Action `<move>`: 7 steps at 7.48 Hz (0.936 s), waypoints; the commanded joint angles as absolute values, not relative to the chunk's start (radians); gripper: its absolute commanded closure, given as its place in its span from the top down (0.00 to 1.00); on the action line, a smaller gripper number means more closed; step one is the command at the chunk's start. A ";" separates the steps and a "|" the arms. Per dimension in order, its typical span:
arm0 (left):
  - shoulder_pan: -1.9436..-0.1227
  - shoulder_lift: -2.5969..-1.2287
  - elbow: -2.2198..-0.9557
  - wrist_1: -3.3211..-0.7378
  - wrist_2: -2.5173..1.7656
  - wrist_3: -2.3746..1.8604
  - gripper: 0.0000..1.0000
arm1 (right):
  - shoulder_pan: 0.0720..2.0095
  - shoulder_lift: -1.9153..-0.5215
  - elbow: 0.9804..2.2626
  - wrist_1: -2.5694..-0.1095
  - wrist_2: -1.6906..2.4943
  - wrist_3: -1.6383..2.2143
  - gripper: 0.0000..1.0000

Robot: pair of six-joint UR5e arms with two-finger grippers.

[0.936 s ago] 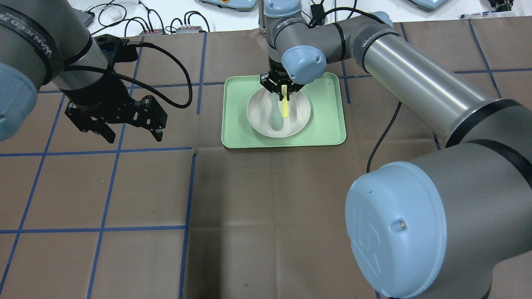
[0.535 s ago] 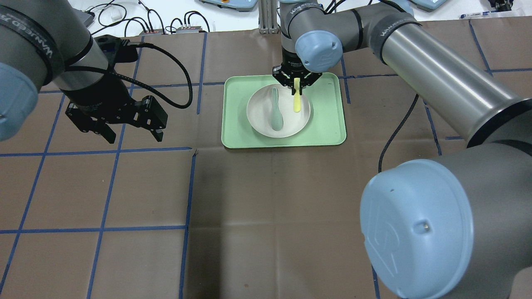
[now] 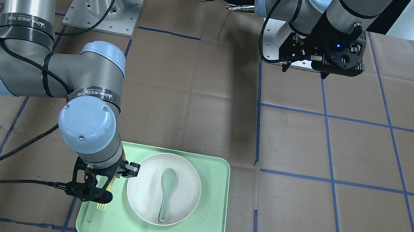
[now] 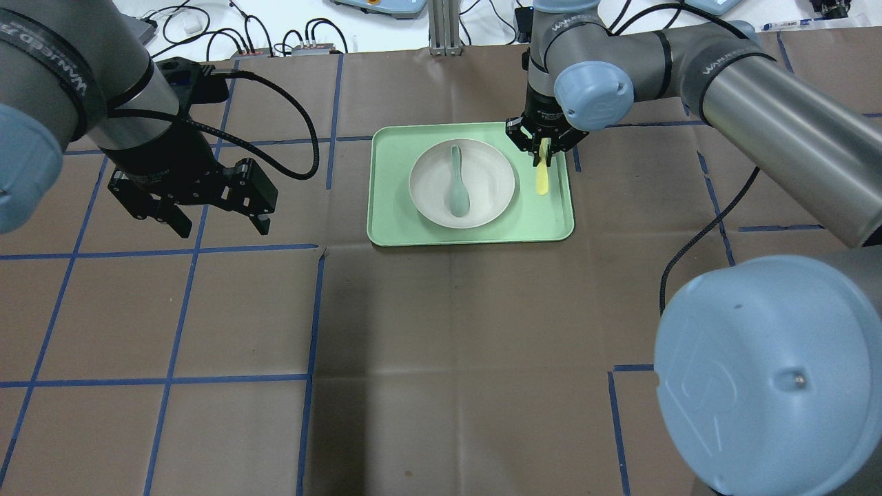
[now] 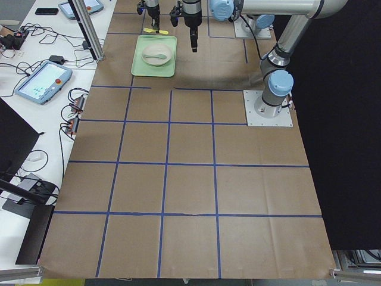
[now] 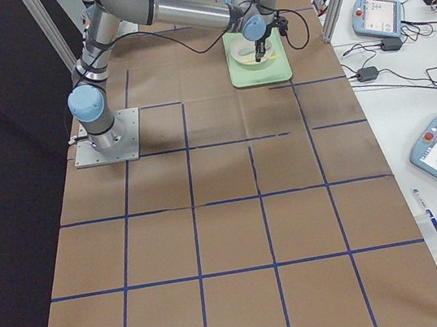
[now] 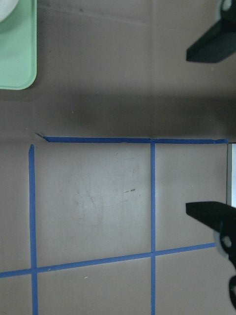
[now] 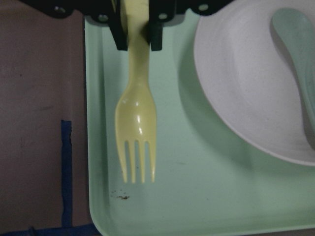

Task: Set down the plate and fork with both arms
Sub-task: 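Lower the fork onto the tray and open the right gripper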

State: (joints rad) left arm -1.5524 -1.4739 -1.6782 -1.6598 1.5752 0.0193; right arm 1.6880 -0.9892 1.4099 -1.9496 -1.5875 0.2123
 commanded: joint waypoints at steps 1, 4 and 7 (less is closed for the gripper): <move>-1.552 -1.473 -1.678 -1.660 1.575 0.020 1.00 | 1.677 -0.953 1.480 -2.118 -1.591 0.195 0.00; -1.552 -1.473 -1.678 -1.660 1.575 0.020 1.00 | 1.683 -0.904 1.473 -2.135 -1.592 0.198 0.00; -1.552 -1.473 -1.680 -1.660 1.575 0.021 1.00 | 1.678 -0.917 1.465 -2.120 -1.592 0.195 0.18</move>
State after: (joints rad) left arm -1.5524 -1.4731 -1.6795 -1.6601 1.5754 0.0203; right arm 1.6796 -0.9151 1.4660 -2.1293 -1.5911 0.1953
